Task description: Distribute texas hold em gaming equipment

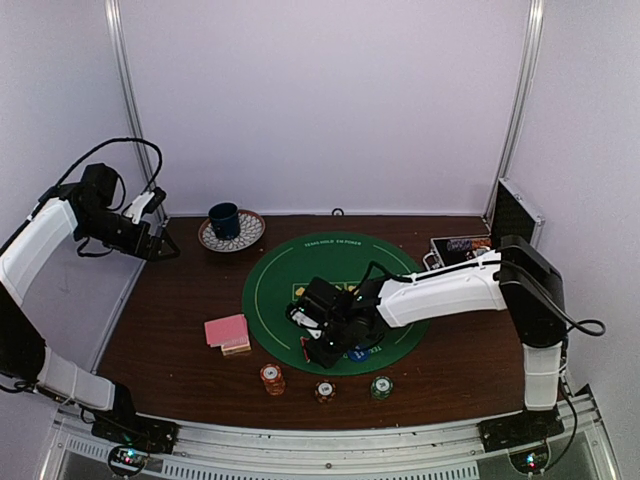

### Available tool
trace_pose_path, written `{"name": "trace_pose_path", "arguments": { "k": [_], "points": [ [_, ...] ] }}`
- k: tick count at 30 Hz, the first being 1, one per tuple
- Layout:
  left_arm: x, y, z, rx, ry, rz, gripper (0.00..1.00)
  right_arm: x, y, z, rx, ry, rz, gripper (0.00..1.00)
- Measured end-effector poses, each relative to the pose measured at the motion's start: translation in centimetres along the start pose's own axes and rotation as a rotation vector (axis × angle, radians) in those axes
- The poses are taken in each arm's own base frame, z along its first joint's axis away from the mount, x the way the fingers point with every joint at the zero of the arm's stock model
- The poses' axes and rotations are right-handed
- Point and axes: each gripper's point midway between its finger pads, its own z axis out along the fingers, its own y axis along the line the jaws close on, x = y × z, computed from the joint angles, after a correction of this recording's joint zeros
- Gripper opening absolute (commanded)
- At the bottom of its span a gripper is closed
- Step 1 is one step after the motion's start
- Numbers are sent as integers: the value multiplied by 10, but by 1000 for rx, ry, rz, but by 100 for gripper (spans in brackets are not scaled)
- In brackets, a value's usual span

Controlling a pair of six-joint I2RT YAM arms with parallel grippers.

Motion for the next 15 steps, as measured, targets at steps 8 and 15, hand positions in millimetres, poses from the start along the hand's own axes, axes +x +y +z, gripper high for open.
{"name": "trace_pose_path", "arguments": {
  "k": [8,15],
  "points": [
    [0,0,0,2,0,0,97,10,-5,-9,43,17,-15,39],
    [-5,-1,-4,-1,-10,13,98,1,-6,-22,49,-20,3,28]
  ]
}}
